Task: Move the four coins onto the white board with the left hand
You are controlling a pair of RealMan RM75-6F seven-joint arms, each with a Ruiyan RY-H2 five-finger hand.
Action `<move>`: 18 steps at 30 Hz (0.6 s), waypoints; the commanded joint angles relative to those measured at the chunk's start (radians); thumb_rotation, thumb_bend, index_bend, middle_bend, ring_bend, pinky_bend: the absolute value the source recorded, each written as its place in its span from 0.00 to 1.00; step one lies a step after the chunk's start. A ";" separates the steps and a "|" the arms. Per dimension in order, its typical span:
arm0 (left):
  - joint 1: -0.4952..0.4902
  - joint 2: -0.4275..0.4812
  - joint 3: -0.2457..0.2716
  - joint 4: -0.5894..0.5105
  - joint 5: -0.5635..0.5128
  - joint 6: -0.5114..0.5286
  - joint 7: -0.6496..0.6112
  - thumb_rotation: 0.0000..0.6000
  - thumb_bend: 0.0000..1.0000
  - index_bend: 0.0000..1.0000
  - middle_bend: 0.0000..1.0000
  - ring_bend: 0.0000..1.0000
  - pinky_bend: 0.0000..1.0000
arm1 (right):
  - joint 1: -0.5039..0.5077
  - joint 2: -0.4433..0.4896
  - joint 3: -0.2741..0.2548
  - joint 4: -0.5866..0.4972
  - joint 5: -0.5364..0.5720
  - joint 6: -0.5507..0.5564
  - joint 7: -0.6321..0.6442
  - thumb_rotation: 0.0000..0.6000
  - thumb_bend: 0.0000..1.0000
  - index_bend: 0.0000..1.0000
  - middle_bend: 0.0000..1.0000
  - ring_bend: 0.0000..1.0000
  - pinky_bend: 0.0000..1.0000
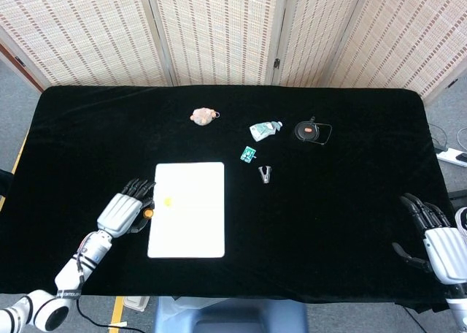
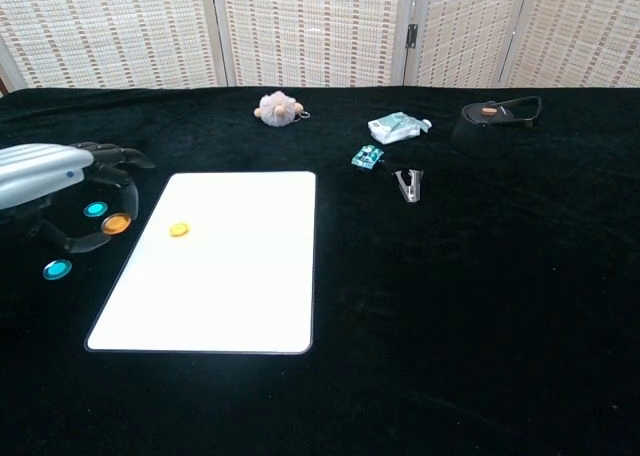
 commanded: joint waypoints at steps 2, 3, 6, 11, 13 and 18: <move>-0.063 -0.043 -0.050 0.020 -0.062 -0.067 0.033 1.00 0.46 0.50 0.11 0.03 0.00 | -0.002 0.001 0.000 0.002 0.003 0.001 0.002 1.00 0.30 0.01 0.10 0.17 0.13; -0.074 -0.052 -0.058 0.025 -0.078 -0.080 0.036 1.00 0.46 0.50 0.11 0.03 0.00 | -0.003 0.001 0.000 0.002 0.004 0.001 0.002 1.00 0.30 0.01 0.10 0.17 0.13; -0.107 -0.077 -0.076 0.041 -0.120 -0.122 0.057 1.00 0.46 0.49 0.11 0.03 0.00 | -0.006 0.004 0.000 0.003 0.008 0.002 0.003 1.00 0.30 0.01 0.10 0.17 0.13; -0.153 -0.118 -0.088 0.067 -0.168 -0.166 0.101 1.00 0.46 0.49 0.11 0.02 0.00 | -0.010 0.006 0.000 0.004 0.012 0.004 0.005 1.00 0.30 0.01 0.10 0.17 0.13; -0.166 -0.135 -0.092 0.079 -0.186 -0.175 0.115 1.00 0.46 0.48 0.11 0.02 0.00 | -0.011 0.004 0.000 0.006 0.013 0.003 0.007 1.00 0.30 0.01 0.10 0.17 0.13; -0.186 -0.161 -0.095 0.093 -0.212 -0.180 0.130 1.00 0.46 0.48 0.11 0.02 0.00 | -0.012 0.003 0.000 0.009 0.016 0.001 0.009 1.00 0.30 0.01 0.10 0.17 0.13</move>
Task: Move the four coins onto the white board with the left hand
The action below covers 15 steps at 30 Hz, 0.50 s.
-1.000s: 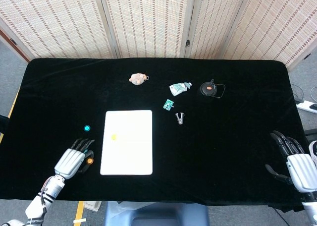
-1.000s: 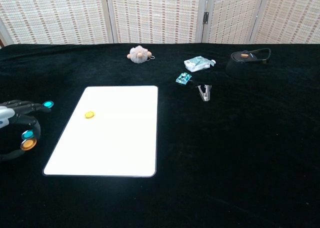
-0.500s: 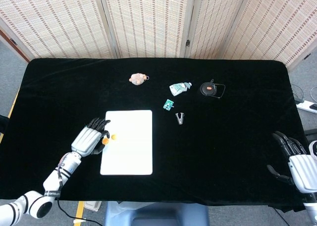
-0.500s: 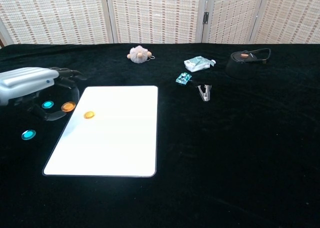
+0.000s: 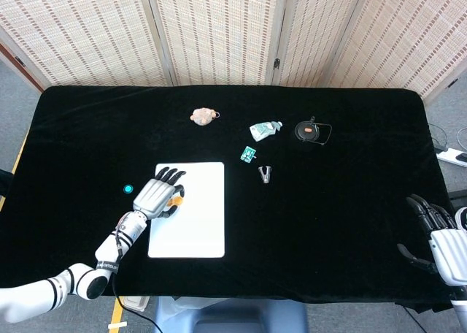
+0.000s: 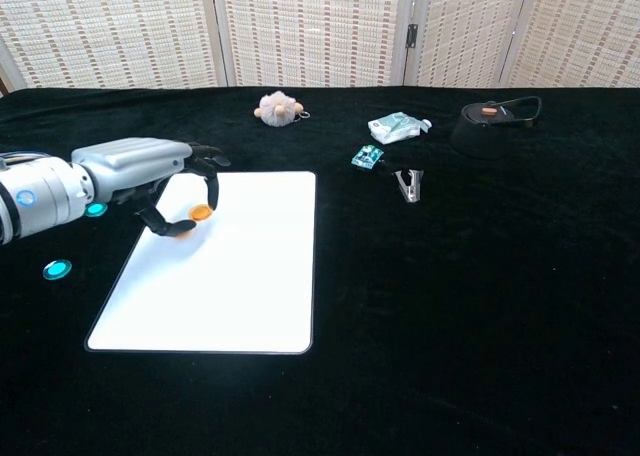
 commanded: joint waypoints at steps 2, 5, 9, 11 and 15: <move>-0.012 -0.014 0.003 0.011 -0.015 -0.006 0.014 1.00 0.46 0.48 0.11 0.02 0.00 | 0.000 0.000 0.000 0.001 0.000 0.000 0.000 1.00 0.30 0.01 0.10 0.17 0.13; -0.019 -0.025 0.004 0.019 -0.032 -0.009 0.020 1.00 0.46 0.48 0.11 0.02 0.00 | -0.001 -0.001 0.001 0.002 0.001 -0.001 0.001 1.00 0.30 0.01 0.10 0.17 0.13; -0.026 -0.039 0.009 0.031 -0.049 -0.012 0.026 1.00 0.46 0.47 0.11 0.02 0.00 | -0.002 -0.003 0.000 0.005 0.003 -0.002 0.004 1.00 0.30 0.01 0.10 0.17 0.13; -0.030 -0.045 0.011 0.037 -0.057 -0.013 0.031 1.00 0.46 0.47 0.11 0.02 0.00 | -0.002 -0.003 0.000 0.006 0.002 -0.002 0.005 1.00 0.30 0.01 0.10 0.17 0.13; -0.037 -0.054 0.014 0.048 -0.074 -0.017 0.042 1.00 0.46 0.47 0.11 0.01 0.00 | -0.003 -0.003 0.001 0.007 0.003 -0.001 0.005 1.00 0.30 0.01 0.10 0.17 0.13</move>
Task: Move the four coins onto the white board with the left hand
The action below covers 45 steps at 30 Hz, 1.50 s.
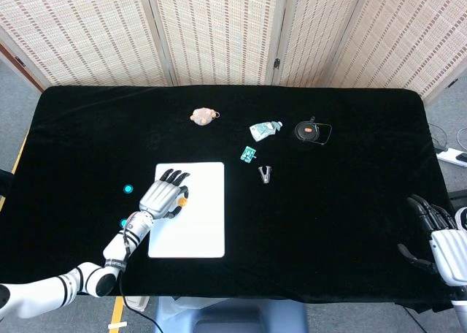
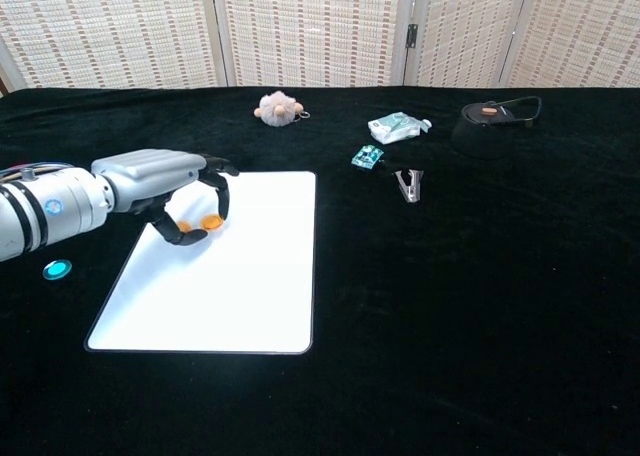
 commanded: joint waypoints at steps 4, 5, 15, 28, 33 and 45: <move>-0.006 -0.005 0.008 0.006 -0.019 -0.008 0.004 1.00 0.46 0.46 0.11 0.01 0.00 | -0.001 0.000 0.000 0.002 0.002 -0.002 0.001 1.00 0.30 0.01 0.10 0.17 0.13; -0.007 -0.005 0.009 0.007 -0.022 -0.009 0.004 1.00 0.46 0.44 0.11 0.01 0.00 | -0.001 0.000 0.000 0.002 0.002 -0.002 0.001 1.00 0.30 0.01 0.10 0.17 0.13; -0.009 -0.005 0.013 0.005 -0.037 -0.002 -0.007 1.00 0.46 0.35 0.10 0.00 0.00 | -0.003 0.004 0.002 -0.006 -0.001 0.003 -0.005 1.00 0.30 0.01 0.10 0.17 0.13; 0.073 0.090 0.001 0.033 -0.062 0.058 -0.159 1.00 0.46 0.37 0.10 0.00 0.00 | 0.000 0.006 0.002 -0.020 -0.005 0.000 -0.018 1.00 0.30 0.01 0.10 0.17 0.13; 0.090 0.073 0.015 0.137 -0.096 0.017 -0.191 1.00 0.46 0.38 0.10 0.00 0.00 | 0.004 0.006 0.003 -0.026 -0.009 -0.003 -0.026 1.00 0.30 0.01 0.10 0.17 0.13; 0.123 0.034 0.030 0.268 -0.076 -0.003 -0.264 1.00 0.46 0.38 0.10 0.00 0.00 | 0.004 0.011 0.003 -0.039 -0.008 -0.005 -0.039 1.00 0.30 0.01 0.10 0.17 0.13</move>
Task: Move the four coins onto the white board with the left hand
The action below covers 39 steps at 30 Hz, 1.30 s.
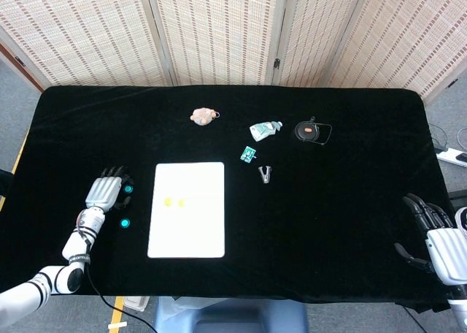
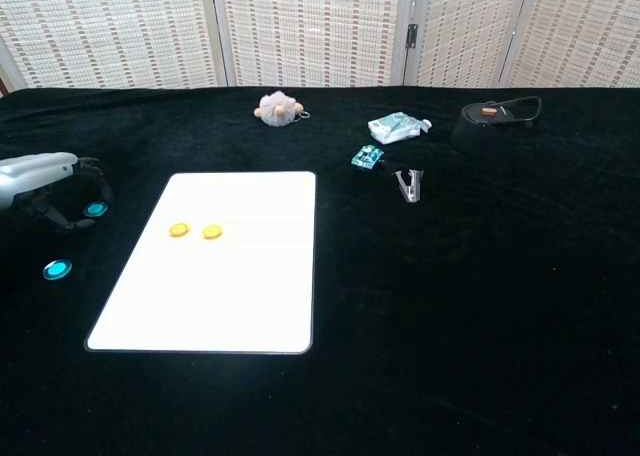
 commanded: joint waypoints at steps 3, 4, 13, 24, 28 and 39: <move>0.004 -0.012 -0.001 0.026 0.015 0.001 -0.015 1.00 0.46 0.38 0.10 0.00 0.00 | -0.001 -0.001 -0.001 0.001 0.001 0.001 0.001 1.00 0.30 0.01 0.10 0.17 0.13; 0.005 -0.014 -0.003 0.031 0.016 0.001 -0.017 1.00 0.46 0.38 0.10 0.00 0.00 | -0.002 -0.001 -0.001 0.002 0.001 0.001 0.001 1.00 0.30 0.01 0.10 0.17 0.13; 0.002 -0.034 -0.015 0.073 0.022 -0.012 -0.032 1.00 0.46 0.41 0.10 0.00 0.00 | -0.004 0.001 0.000 -0.001 0.005 0.001 -0.002 1.00 0.30 0.01 0.10 0.16 0.13; 0.001 -0.068 -0.021 0.123 0.038 -0.007 -0.041 1.00 0.46 0.45 0.10 0.00 0.00 | -0.006 0.003 0.000 -0.006 0.005 0.003 -0.007 1.00 0.30 0.01 0.10 0.16 0.13; 0.003 -0.069 -0.020 0.130 0.050 -0.005 -0.044 1.00 0.46 0.48 0.11 0.00 0.00 | -0.005 0.003 0.000 -0.010 0.004 0.002 -0.010 1.00 0.30 0.01 0.10 0.16 0.13; 0.040 0.034 0.011 -0.067 0.165 0.122 -0.041 1.00 0.46 0.49 0.11 0.00 0.00 | -0.006 0.004 0.000 -0.015 0.001 0.006 -0.014 1.00 0.30 0.01 0.10 0.16 0.13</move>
